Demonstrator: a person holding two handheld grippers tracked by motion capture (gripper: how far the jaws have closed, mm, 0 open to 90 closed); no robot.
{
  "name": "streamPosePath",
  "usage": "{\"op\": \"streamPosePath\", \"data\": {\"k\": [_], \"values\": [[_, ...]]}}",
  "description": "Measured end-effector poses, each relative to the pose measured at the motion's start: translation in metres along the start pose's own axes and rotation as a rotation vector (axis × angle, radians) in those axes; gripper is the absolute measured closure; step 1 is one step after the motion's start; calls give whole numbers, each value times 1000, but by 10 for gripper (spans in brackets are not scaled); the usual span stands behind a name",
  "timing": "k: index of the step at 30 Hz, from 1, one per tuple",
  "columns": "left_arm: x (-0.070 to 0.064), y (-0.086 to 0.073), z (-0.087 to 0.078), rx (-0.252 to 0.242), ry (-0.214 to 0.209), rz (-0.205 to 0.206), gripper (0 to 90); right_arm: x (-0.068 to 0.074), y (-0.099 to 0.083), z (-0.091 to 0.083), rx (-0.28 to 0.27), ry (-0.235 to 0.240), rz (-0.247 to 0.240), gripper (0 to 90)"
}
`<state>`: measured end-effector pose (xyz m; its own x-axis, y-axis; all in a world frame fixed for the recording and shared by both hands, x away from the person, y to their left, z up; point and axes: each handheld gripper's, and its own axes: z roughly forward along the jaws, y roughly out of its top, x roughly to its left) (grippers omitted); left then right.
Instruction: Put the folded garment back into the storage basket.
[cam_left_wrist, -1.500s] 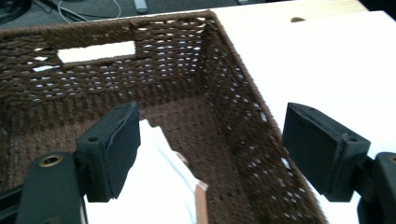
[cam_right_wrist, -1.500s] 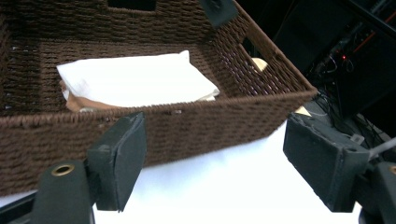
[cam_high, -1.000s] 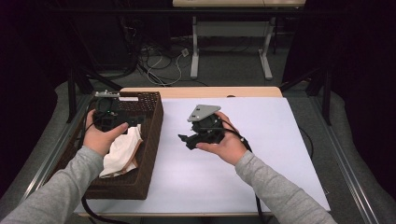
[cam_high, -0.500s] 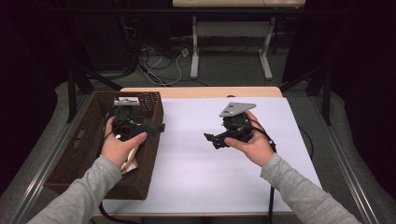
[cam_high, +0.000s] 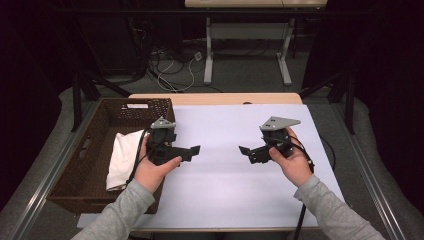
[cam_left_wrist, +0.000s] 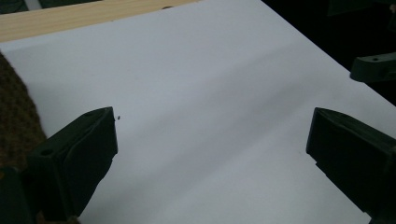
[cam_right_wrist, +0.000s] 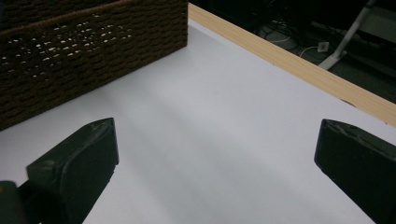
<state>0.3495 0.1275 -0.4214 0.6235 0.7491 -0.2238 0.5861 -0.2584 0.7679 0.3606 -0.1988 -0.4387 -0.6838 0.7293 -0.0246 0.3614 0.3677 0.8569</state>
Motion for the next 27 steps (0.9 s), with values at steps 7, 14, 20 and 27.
{"op": "streamPosePath", "data": {"k": [7,14,20,27], "values": [[-19,-19,26,6,-77,-5,18,-5,-29,-9,18,-34,8,0],[-25,-43,52,13,-125,13,14,-2,-61,-8,27,-51,50,0],[-29,-64,68,36,-172,74,14,1,-82,-5,29,-67,74,0],[-26,-85,81,-31,-175,110,14,4,-105,-1,29,-98,84,0]]}}
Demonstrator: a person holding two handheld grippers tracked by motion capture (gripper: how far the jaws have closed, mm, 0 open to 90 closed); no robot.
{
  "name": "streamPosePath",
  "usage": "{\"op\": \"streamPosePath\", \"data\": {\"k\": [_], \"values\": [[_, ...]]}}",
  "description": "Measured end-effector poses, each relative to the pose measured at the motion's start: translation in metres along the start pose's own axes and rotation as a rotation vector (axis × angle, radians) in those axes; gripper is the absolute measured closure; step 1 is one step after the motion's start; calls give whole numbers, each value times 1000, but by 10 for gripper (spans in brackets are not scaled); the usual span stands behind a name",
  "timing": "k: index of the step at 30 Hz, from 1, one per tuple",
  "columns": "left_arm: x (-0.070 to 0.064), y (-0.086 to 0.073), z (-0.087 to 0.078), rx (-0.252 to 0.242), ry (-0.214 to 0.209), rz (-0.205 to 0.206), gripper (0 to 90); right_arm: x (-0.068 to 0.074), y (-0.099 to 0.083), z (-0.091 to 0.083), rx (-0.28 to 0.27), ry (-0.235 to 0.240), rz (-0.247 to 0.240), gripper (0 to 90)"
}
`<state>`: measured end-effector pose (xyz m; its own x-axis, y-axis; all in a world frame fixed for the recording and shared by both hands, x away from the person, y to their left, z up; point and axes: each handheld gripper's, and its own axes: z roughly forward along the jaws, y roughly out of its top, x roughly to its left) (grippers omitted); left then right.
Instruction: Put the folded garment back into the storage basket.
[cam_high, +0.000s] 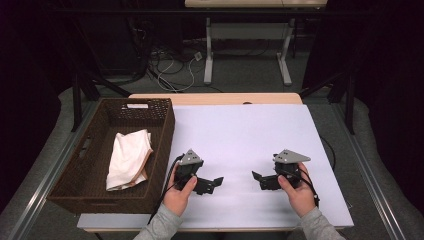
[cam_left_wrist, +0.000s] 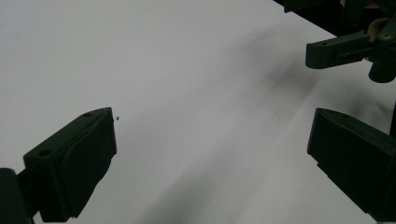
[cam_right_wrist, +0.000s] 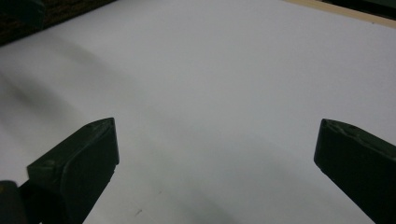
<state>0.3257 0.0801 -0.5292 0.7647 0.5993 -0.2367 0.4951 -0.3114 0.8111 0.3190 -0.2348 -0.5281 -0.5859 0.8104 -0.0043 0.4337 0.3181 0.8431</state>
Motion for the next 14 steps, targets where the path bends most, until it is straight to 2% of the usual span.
{"op": "streamPosePath", "data": {"k": [2,3,4,6,7,10,14], "values": [[2,-6,3,18,4,13,14,0,-6,2,-3,-15,-10,0],[1,-9,5,27,5,15,14,0,-9,3,-7,-16,1,0],[3,-11,5,40,5,37,14,1,-13,4,-11,-17,5,0],[2,-13,6,38,8,27,14,1,-15,4,6,-14,-3,0],[3,-16,8,48,5,27,14,3,-19,6,23,-24,-25,0],[4,-17,8,54,5,29,14,4,-20,5,16,-39,-52,0],[6,-17,7,47,8,16,14,1,-20,3,8,-53,-56,0]]}}
